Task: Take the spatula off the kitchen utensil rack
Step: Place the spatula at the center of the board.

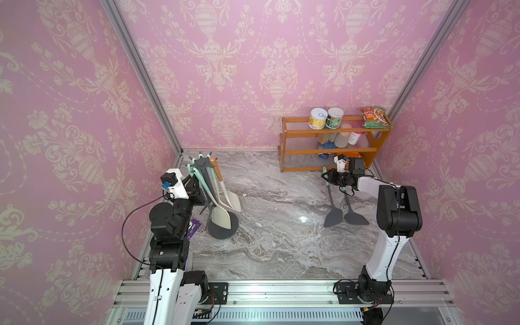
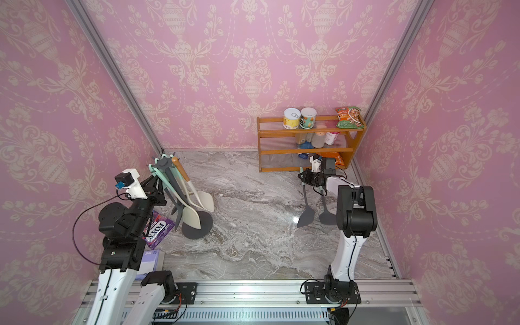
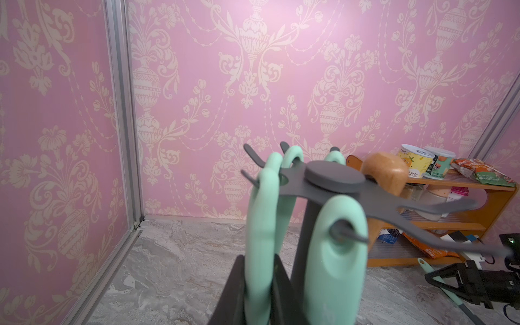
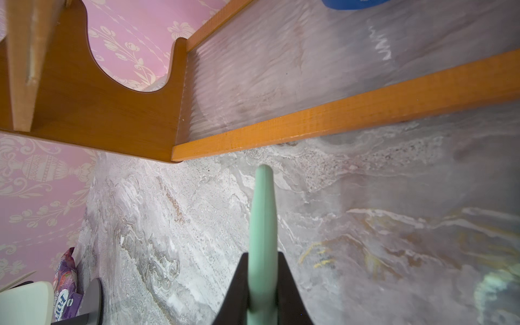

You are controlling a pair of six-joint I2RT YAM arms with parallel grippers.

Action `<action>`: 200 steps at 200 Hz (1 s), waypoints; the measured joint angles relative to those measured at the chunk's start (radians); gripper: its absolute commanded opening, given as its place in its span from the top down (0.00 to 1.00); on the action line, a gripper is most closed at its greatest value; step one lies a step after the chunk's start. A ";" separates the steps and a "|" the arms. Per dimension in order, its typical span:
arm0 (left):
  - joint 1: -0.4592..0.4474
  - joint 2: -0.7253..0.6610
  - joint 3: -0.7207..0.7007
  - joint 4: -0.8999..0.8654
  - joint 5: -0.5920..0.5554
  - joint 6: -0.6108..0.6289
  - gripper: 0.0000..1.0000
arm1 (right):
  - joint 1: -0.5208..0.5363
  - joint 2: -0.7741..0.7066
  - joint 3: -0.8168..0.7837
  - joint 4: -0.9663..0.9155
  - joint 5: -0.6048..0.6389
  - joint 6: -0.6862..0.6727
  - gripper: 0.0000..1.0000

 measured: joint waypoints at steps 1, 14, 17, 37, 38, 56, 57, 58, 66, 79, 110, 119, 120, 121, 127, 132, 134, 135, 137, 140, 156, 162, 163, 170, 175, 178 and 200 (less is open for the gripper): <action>0.000 0.000 0.000 0.000 0.000 0.000 1.00 | 0.000 0.001 0.001 -0.002 0.000 0.000 1.00; 0.000 0.000 0.000 0.000 0.000 0.000 1.00 | 0.000 0.010 0.019 -0.023 0.008 0.000 1.00; 0.000 0.000 0.000 0.000 0.000 0.000 1.00 | 0.000 0.012 0.023 -0.028 0.010 0.000 1.00; 0.000 -0.001 0.000 -0.001 -0.001 0.000 1.00 | 0.000 0.017 0.048 -0.073 0.034 0.002 1.00; 0.000 -0.001 0.000 -0.001 -0.002 0.000 1.00 | 0.000 0.017 0.050 -0.076 0.036 0.002 1.00; 0.000 -0.004 0.000 -0.003 -0.008 0.000 1.00 | 0.005 0.019 0.073 -0.131 0.067 -0.001 1.00; 0.000 -0.004 0.000 -0.003 -0.008 0.000 1.00 | 0.005 0.020 0.074 -0.134 0.068 -0.001 1.00; 0.000 -0.005 0.000 -0.004 -0.008 0.000 1.00 | 0.005 0.021 0.077 -0.139 0.071 -0.001 1.00; 0.000 -0.007 0.000 -0.007 -0.011 0.000 1.00 | 0.005 0.027 0.092 -0.162 0.085 -0.002 1.00; 0.000 -0.008 0.000 -0.009 -0.014 0.000 1.00 | 0.006 0.035 0.108 -0.189 0.099 -0.004 1.00; 0.000 -0.008 0.000 -0.009 -0.014 0.000 1.00 | 0.011 0.069 0.149 -0.254 0.118 -0.009 0.98; 0.000 -0.008 0.000 -0.009 -0.014 0.000 1.00 | 0.012 0.084 0.163 -0.268 0.122 -0.010 0.97; 0.000 -0.008 0.000 -0.009 -0.015 0.000 1.00 | 0.012 0.087 0.165 -0.271 0.122 -0.010 0.97; 0.000 -0.008 0.000 -0.009 -0.014 0.000 1.00 | 0.012 0.088 0.166 -0.272 0.122 -0.010 0.97; 0.000 -0.008 0.000 -0.009 -0.015 0.000 1.00 | 0.012 0.096 0.174 -0.282 0.122 -0.011 0.96; 0.000 -0.008 0.000 -0.009 -0.015 0.000 1.00 | 0.012 0.102 0.179 -0.288 0.122 -0.013 0.96; 0.000 -0.008 0.000 -0.009 -0.015 0.000 1.00 | 0.013 0.105 0.181 -0.291 0.122 -0.013 0.95; 0.000 -0.008 0.000 -0.009 -0.015 0.000 1.00 | 0.013 0.106 0.183 -0.295 0.122 -0.013 0.95; 0.000 -0.008 0.000 -0.009 -0.015 0.000 1.00 | 0.013 0.108 0.185 -0.299 0.122 -0.014 0.95; 0.000 -0.008 0.000 -0.009 -0.015 0.000 1.00 | 0.015 0.110 0.188 -0.306 0.123 -0.016 0.95; 0.000 -0.008 0.000 -0.009 -0.015 0.000 1.00 | 0.018 0.130 0.218 -0.347 0.124 -0.025 0.95; 0.000 -0.008 0.000 -0.009 -0.015 0.000 1.00 | 0.018 0.141 0.235 -0.360 0.127 -0.027 0.95; 0.000 -0.008 0.000 -0.009 -0.015 0.000 1.00 | 0.018 0.142 0.237 -0.361 0.127 -0.027 0.95; 0.000 -0.009 0.000 -0.010 -0.015 0.000 1.00 | 0.018 0.153 0.251 -0.369 0.130 -0.027 0.94; 0.000 -0.010 0.000 -0.010 -0.015 0.000 1.00 | 0.018 0.160 0.259 -0.374 0.130 -0.027 0.94; 0.000 -0.010 0.000 -0.010 -0.015 0.000 1.00 | 0.018 0.164 0.264 -0.377 0.130 -0.027 0.92; 0.000 -0.014 0.000 -0.015 -0.016 0.000 1.00 | 0.023 0.184 0.289 -0.415 0.146 -0.029 0.84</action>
